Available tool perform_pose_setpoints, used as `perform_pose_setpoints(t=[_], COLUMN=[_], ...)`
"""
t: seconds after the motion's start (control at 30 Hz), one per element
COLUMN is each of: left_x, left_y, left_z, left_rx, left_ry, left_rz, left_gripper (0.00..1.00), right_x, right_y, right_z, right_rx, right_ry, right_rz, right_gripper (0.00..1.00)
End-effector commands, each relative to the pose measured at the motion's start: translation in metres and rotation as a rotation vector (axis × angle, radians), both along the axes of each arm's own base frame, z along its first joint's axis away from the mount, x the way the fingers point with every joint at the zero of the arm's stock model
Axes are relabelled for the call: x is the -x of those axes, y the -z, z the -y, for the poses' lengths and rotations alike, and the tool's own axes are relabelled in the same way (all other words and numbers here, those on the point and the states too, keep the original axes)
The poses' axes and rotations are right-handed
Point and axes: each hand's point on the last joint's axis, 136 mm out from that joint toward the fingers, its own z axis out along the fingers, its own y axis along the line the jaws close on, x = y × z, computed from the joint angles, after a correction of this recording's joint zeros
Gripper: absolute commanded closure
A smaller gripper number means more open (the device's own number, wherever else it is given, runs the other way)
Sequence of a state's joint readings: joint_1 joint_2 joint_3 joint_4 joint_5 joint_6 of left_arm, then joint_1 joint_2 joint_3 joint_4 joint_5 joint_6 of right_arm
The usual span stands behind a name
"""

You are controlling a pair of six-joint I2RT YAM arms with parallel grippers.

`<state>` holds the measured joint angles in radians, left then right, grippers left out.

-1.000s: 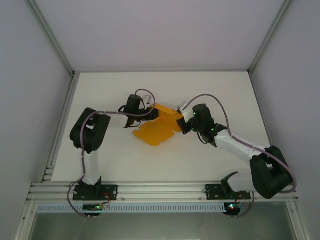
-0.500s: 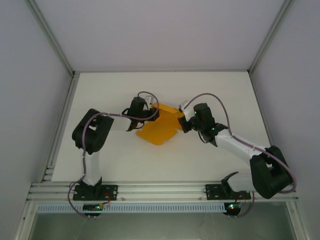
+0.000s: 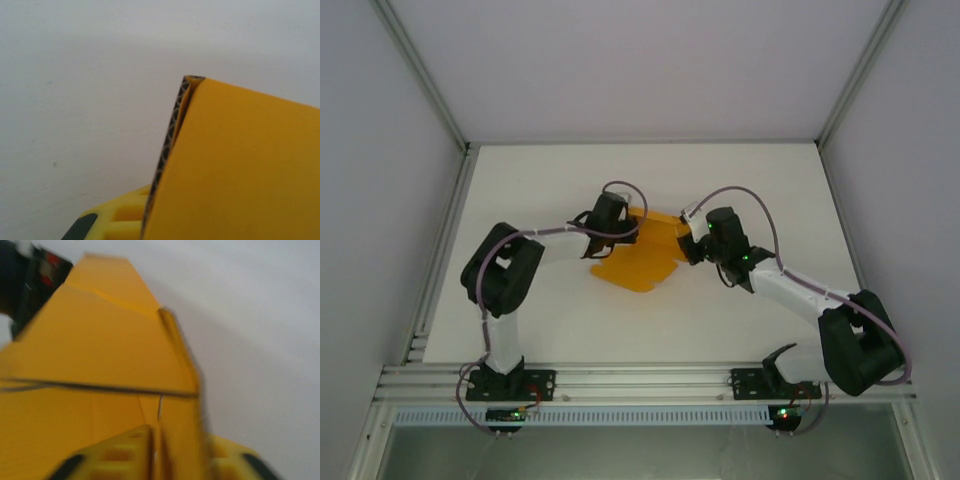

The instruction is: Assemble paper box

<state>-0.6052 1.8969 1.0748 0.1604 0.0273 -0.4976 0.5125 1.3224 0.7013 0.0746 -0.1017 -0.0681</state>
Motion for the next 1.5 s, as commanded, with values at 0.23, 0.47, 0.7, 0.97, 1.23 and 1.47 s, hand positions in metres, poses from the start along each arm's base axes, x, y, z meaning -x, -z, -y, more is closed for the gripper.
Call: perform_pose_setpoints(t=[0.23,0.47,0.7,0.97,1.23,1.47], left_x=[-0.010,-0.007,-0.003,-0.001,0.003,0.006], left_y=[-0.021,-0.026,-0.036,-0.039,-0.040,-0.044], left_z=[-0.044,-0.041,-0.042,-0.033,-0.014,-0.014], left_rx=[-0.096,-0.077,-0.066,-0.029,-0.024,-0.033], left_ry=[-0.133,-0.122,-0.127,-0.102,-0.048,-0.066], left_rz=[0.069,0.066,0.046,0.030,0.034,0.046], left_gripper=[1.00,1.00,1.00,1.00,1.00,1.00], right_x=[-0.002,-0.037,-0.065,-0.073,-0.113,-0.122], right_y=[-0.074,-0.112,-0.067,-0.037,-0.048,-0.064], right_z=[0.032,0.047,0.033,-0.007,-0.013,0.006], right_rx=[-0.032,-0.099,-0.021,-0.023,-0.099,-0.065], right_ry=[0.135,0.269,0.218,0.082,0.300,0.516], right_rz=[0.141,0.198,0.053,-0.003,0.153,0.294], right_gripper=[0.01,0.01,0.01,0.01,0.01,0.01])
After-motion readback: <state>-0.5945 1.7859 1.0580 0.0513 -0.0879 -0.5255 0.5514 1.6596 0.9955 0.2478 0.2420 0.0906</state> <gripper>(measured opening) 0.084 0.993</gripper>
